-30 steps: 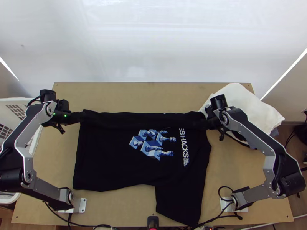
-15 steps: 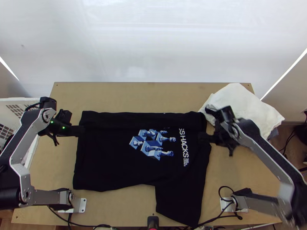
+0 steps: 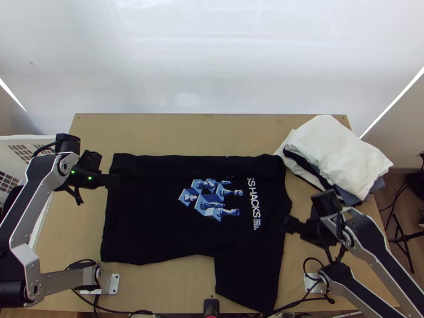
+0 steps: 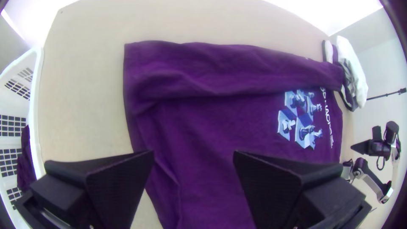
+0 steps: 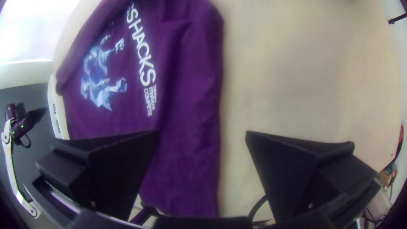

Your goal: Fold the t-shirt

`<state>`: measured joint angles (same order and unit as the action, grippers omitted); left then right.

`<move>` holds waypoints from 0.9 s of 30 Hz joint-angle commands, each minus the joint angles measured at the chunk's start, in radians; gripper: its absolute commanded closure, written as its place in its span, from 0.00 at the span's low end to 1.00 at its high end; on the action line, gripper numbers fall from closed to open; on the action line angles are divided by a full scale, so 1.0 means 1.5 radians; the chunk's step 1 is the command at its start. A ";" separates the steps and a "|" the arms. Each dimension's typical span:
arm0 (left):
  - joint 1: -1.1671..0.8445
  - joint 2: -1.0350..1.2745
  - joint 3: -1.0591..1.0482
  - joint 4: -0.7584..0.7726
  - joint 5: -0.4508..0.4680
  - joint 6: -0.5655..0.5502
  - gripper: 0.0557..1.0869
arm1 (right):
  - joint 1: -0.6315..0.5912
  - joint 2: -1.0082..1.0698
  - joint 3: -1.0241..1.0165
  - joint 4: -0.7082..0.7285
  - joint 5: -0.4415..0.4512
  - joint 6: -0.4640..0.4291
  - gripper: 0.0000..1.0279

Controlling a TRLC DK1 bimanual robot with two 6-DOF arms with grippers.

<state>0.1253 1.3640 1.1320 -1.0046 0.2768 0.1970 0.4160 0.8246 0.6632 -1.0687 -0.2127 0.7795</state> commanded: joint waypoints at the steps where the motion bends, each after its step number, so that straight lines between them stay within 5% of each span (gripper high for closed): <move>1: -0.044 -0.013 0.011 0.002 -0.002 -0.042 0.12 | 0.059 -0.060 -0.059 -0.040 -0.078 0.036 0.08; 11: -0.072 -0.001 0.037 0.002 -0.012 -0.088 0.12 | 0.088 -0.088 -0.102 -0.059 -0.078 0.044 0.19; 14: -0.084 0.011 0.045 0.002 -0.019 -0.109 0.12 | 0.117 -0.077 -0.106 -0.030 -0.077 0.044 0.29; 19: -0.095 0.014 0.049 0.004 -0.025 -0.128 0.12 | 0.192 -0.028 -0.106 -0.021 -0.079 0.041 0.30; 27: -0.097 0.031 0.072 0.006 -0.037 -0.142 0.12 | 0.226 0.043 -0.100 -0.011 -0.093 -0.044 0.30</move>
<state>-0.0132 1.3937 1.2152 -0.9981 0.2310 0.0025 0.7067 0.8097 0.5102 -1.1072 -0.3416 0.8082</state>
